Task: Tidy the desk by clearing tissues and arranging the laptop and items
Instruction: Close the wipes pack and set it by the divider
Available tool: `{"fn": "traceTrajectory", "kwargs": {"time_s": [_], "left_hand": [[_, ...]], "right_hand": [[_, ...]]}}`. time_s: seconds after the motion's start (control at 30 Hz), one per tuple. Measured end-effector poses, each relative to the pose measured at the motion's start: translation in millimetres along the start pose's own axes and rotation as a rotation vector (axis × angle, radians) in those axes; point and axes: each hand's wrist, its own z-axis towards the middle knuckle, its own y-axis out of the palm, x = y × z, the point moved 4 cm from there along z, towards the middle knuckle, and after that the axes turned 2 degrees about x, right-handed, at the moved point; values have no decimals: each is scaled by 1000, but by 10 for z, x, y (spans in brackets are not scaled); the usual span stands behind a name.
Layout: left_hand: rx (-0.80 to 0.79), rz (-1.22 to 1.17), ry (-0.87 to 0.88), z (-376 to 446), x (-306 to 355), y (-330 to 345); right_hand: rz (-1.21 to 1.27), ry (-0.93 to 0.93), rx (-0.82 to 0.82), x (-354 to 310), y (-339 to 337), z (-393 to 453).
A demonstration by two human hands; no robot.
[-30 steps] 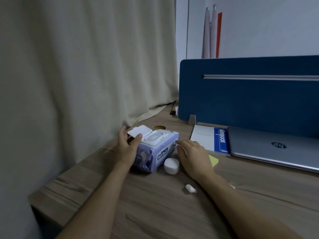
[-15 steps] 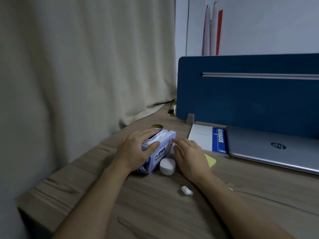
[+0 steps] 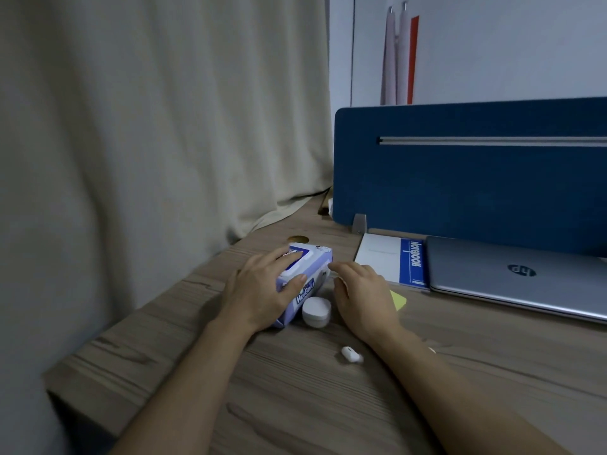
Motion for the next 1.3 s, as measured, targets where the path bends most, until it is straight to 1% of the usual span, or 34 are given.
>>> {"fn": "traceTrajectory", "kwargs": {"time_s": [0.07,0.23,0.43,0.53,0.63,0.7,0.8,0.9,1.07,1.3], "left_hand": [[20,-5,-8,-81,-10,-23],[5,-116,-66,-285,-42,-68],[91,-253,-124,-489,-175,-56],[67,-293,-142,-550,-228,-6],[31,-285,-128,-529,-222,69],[25,-266,-109,-464,-191,125],[7,-247,-101,-304,-129,255],[-18,-220,-88,-96,-88,404],[-45,-243,-74,324,-44,701],[-79,-187,-47,878,63,1114]], "right_hand": [[-20,10,24,12,-67,-61],[-128,40,98,66,-324,-273],[-201,32,196,210,-757,-511],[-223,88,138,391,-887,-622],[-207,158,71,630,-941,-706],[-124,219,80,769,-959,-721],[107,336,120,890,-931,-691],[198,378,127,958,-872,-610],[106,347,137,1165,-823,-405],[-27,271,202,1332,-676,-169]]}}
